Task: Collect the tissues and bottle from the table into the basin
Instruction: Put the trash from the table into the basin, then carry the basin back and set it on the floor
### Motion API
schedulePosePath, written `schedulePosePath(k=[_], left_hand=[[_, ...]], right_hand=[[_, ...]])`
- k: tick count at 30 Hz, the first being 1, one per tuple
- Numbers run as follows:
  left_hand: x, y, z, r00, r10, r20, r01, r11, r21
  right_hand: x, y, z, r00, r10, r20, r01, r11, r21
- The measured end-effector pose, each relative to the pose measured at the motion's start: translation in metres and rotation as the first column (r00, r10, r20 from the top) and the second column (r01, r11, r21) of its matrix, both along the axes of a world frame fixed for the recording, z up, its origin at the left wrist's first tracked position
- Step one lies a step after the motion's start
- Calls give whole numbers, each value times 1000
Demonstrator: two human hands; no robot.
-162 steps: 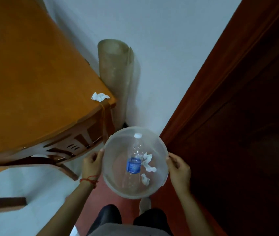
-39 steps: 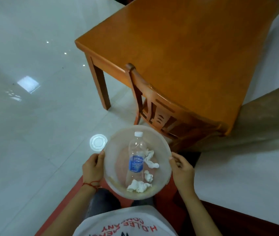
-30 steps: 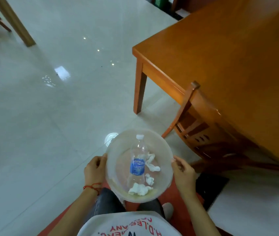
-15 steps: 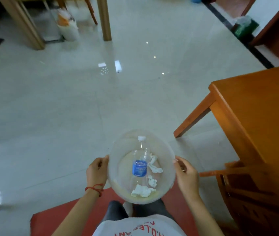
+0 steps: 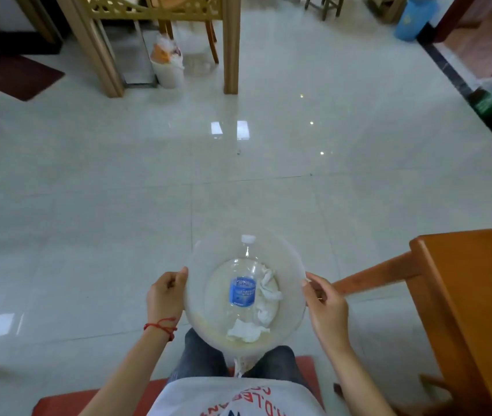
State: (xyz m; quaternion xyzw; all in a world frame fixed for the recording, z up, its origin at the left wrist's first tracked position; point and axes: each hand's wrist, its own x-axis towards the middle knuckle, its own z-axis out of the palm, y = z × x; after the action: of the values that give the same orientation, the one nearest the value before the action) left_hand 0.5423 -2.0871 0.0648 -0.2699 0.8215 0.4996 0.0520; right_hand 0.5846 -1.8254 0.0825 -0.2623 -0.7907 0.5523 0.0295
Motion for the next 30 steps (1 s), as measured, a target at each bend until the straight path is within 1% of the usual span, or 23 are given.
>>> schedulePosePath(k=[6,10,18,24,30], left_hand=[[-80,6,-7,1000,-2,8,2,1000,10],[-154,6,-8,998,-55,6,55,998,8],[-301,14,11,982,-182,-50,182,983,-12],[-385,39,12,968,-244,-54,244,970,-9],[-469,88,6,951,-302,-63,303,953,10]], right_hand=[[-76,6,-8,999,-50,11,50,999,-19],[-137,4,-13,995,-93,31,94,996,-12],[-255,2,2,978,-208,8,208,978,-3],[-320,19,5,955,-297,5,297,955,-24],[-386,58,1,924,-382,9,382,922,-63]])
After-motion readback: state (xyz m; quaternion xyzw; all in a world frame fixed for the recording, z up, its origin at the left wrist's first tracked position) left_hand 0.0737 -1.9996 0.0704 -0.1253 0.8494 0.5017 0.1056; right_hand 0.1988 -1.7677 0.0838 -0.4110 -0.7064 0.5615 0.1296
